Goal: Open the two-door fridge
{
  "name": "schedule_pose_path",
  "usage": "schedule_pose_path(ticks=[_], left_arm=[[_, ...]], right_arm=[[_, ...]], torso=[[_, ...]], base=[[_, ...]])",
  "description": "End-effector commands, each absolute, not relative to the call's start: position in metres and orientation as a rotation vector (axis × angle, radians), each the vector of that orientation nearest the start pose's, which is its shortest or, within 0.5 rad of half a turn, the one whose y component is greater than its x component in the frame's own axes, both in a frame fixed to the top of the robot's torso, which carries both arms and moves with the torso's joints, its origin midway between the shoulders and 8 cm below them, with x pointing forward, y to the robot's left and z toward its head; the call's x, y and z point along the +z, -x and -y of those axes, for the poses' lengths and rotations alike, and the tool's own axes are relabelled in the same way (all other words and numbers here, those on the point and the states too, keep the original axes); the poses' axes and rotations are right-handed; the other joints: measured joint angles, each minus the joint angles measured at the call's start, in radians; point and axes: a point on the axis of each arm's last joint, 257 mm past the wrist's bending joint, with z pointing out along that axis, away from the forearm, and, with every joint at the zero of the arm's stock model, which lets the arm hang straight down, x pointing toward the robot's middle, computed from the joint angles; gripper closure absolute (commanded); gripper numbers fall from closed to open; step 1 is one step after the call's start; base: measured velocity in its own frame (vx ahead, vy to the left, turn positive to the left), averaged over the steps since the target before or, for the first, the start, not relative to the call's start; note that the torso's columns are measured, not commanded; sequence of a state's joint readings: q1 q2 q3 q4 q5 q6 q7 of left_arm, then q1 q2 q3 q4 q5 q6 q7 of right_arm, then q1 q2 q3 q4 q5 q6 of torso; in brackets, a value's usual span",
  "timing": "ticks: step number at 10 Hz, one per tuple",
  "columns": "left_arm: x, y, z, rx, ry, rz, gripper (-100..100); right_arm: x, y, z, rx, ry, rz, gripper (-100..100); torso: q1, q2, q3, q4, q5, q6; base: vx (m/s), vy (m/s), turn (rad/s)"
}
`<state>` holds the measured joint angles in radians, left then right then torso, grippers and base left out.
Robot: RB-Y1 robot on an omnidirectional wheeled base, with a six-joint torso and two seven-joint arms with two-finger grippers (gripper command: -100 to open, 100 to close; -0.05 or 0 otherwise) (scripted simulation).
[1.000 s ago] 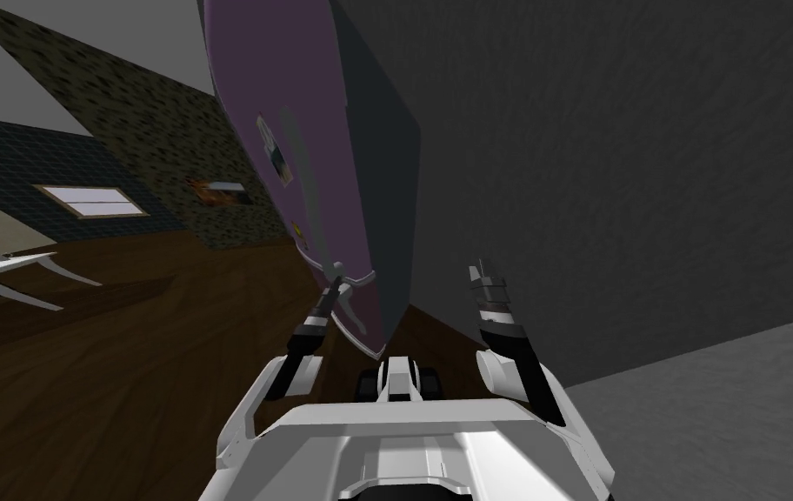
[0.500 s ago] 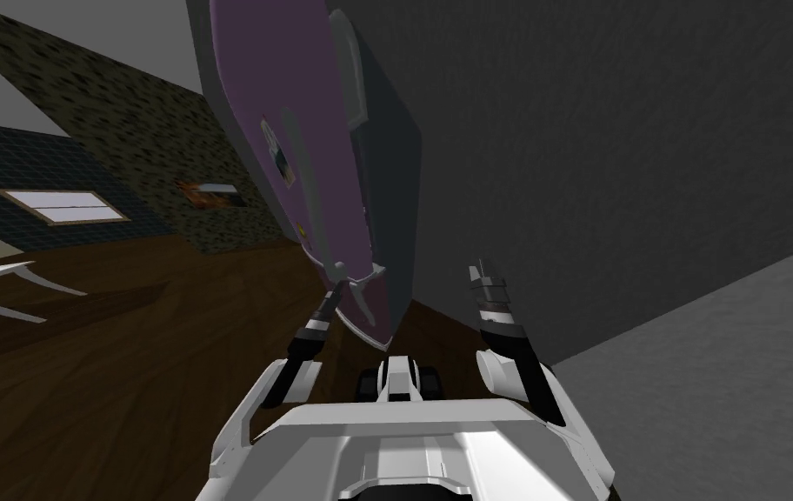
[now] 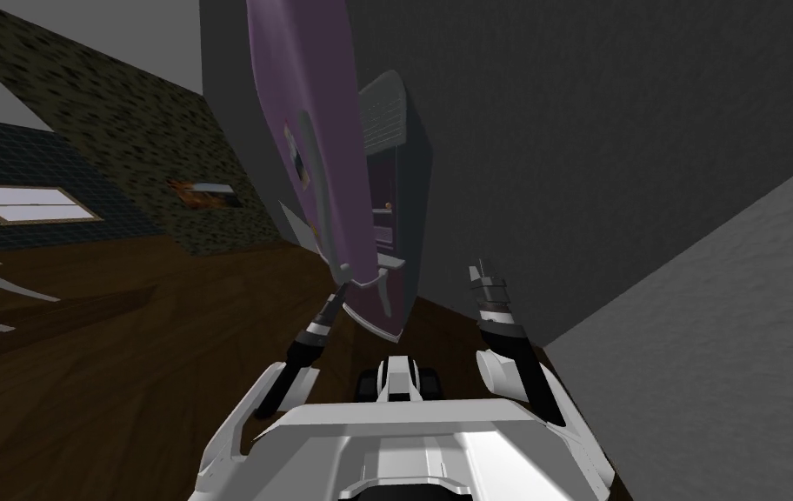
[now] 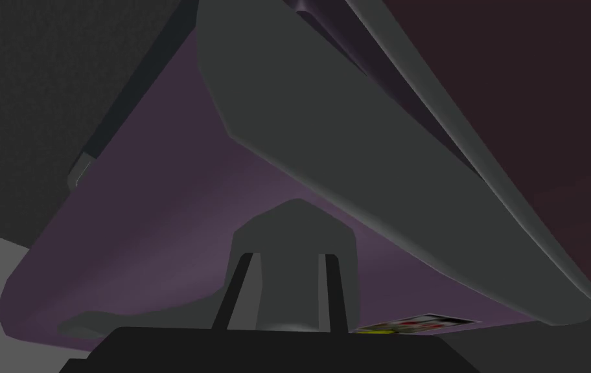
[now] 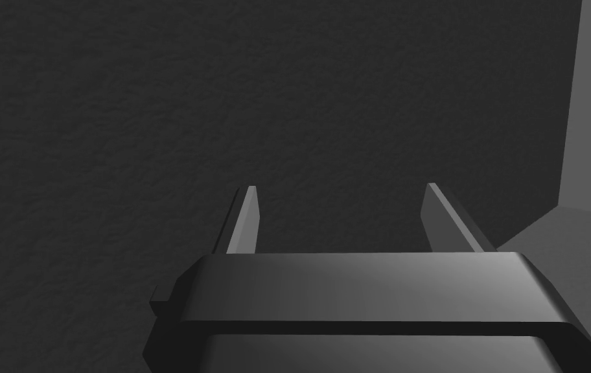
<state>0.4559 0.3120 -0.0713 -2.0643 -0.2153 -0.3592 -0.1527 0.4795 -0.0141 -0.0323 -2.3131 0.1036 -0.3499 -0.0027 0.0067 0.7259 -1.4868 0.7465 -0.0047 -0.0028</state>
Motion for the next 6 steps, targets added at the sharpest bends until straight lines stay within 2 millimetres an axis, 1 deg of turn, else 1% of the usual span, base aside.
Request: schedule_pose_path(ticks=[1,2,3,4,5,6], left_arm=[[-0.09,-0.392,-0.225,-1.019,0.362,-1.209,100],[-0.09,-0.392,-0.225,-1.019,0.362,-1.209,100],[-0.089,-0.388,-0.218,-1.044,0.348,-1.218,100],[-0.088,-0.384,-0.212,-1.069,0.334,-1.227,100],[-0.088,-0.384,-0.212,-1.069,0.334,-1.227,100],[-0.103,-0.385,-0.212,-1.06,0.355,-1.259,100]], right_arm=[[0.016,-0.363,0.281,1.181,-0.664,-0.741,0],[0.016,-0.363,0.281,1.181,-0.664,-0.741,0],[0.016,-0.363,0.281,1.181,-0.664,-0.741,0],[0.016,-0.363,0.281,1.181,-0.664,-0.741,0],[0.016,-0.363,0.281,1.182,-0.664,-0.741,0],[0.016,-0.363,0.281,1.181,-0.664,-0.741,0]], torso=[[0.001,0.001,0.0,-0.001,0.0,0.001],[0.004,0.005,0.003,0.0,0.002,0.001],[-0.002,0.002,0.001,-0.001,0.0,0.001],[-0.005,0.003,0.001,0.0,-0.001,0.002],[-0.001,0.011,0.007,0.0,0.001,0.002],[-0.006,0.009,0.006,0.001,0.0,0.001]], base=[[-0.188,0.342,-0.138],[-0.112,0.243,-0.059],[-0.109,0.219,-0.049],[-0.204,0.31,-0.117],[-0.117,0.233,-0.067],[-0.034,0.081,0.001]])
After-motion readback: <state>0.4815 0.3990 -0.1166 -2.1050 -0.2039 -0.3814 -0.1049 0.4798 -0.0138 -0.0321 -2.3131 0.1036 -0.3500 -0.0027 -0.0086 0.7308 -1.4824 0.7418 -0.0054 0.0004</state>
